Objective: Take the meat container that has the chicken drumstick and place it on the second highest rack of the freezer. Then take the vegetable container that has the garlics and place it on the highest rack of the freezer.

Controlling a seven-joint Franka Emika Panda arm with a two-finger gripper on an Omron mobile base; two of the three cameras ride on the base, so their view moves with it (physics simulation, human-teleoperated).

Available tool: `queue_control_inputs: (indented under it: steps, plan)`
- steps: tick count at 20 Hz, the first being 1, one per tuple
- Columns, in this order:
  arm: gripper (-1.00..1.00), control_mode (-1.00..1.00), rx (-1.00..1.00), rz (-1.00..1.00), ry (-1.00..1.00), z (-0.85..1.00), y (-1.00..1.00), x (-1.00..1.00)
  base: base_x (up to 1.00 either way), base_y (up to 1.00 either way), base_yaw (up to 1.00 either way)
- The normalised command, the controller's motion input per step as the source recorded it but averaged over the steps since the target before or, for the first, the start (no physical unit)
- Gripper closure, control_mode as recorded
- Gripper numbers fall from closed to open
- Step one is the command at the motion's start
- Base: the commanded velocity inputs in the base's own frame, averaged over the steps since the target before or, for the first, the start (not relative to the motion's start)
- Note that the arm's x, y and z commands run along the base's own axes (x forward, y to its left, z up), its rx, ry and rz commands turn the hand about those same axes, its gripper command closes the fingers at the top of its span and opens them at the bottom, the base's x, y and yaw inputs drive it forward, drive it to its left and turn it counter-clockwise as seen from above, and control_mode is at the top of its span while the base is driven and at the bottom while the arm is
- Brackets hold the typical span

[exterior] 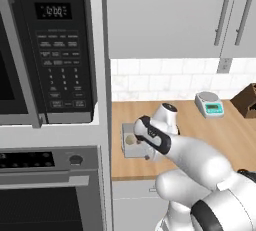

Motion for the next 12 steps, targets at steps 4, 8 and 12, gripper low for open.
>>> queue_control_inputs:
  steps: [4,8,12]
  plan:
    - [-1.0,-1.0,0.0,0.02,0.04,-0.35,0.01,0.25,0.0,0.0,0.0]
    - [1.0,-1.0,0.0,0.03,0.11,-0.61,0.01,0.45,0.0,0.0,0.0]
    - [1.0,-1.0,0.0,0.05,0.19,-0.54,0.0,0.49,0.0,0.0,0.0]
